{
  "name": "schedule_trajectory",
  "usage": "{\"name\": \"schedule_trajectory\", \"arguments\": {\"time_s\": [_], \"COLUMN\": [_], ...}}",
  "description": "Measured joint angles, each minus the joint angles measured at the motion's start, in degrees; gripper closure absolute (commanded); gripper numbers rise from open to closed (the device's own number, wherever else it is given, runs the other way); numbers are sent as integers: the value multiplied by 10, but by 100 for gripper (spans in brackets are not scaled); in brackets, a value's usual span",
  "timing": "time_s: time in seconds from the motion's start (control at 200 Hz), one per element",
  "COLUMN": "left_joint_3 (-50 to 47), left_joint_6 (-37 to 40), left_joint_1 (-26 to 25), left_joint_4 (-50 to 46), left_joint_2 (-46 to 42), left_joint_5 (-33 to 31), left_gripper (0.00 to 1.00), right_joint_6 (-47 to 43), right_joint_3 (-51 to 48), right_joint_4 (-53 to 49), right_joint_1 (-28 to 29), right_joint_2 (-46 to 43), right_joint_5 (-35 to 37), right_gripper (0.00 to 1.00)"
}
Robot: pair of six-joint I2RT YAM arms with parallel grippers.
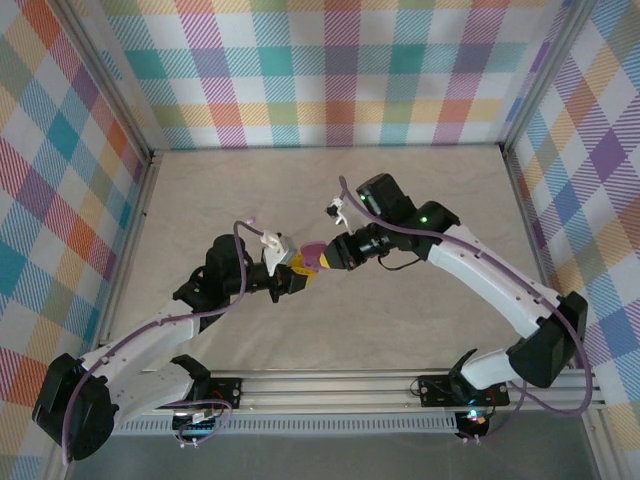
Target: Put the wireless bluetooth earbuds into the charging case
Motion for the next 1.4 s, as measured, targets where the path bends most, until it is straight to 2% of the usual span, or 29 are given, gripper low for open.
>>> {"name": "schedule_trajectory", "arguments": {"time_s": [0.29, 0.72, 0.89, 1.03, 1.4], "left_joint_3": [0, 0, 0, 0, 0], "left_joint_6": [-2, -2, -2, -2, -6], "left_joint_1": [0, 0, 0, 0, 0], "left_joint_4": [9, 11, 12, 12, 20], "left_joint_2": [-1, -5, -5, -6, -26], "left_joint_5": [14, 24, 28, 30, 29], "left_gripper": [100, 100, 100, 100, 100], "right_joint_6": [-40, -47, -46, -40, -40], "right_joint_3": [28, 28, 28, 29, 105], "right_joint_4": [-12, -28, -34, -40, -107], "right_joint_1": [-4, -17, -20, -19, -19], "right_joint_2": [31, 47, 47, 48, 50], "right_joint_5": [-10, -32, -43, -39, 27], "right_gripper": [92, 92, 83, 70, 64]}}
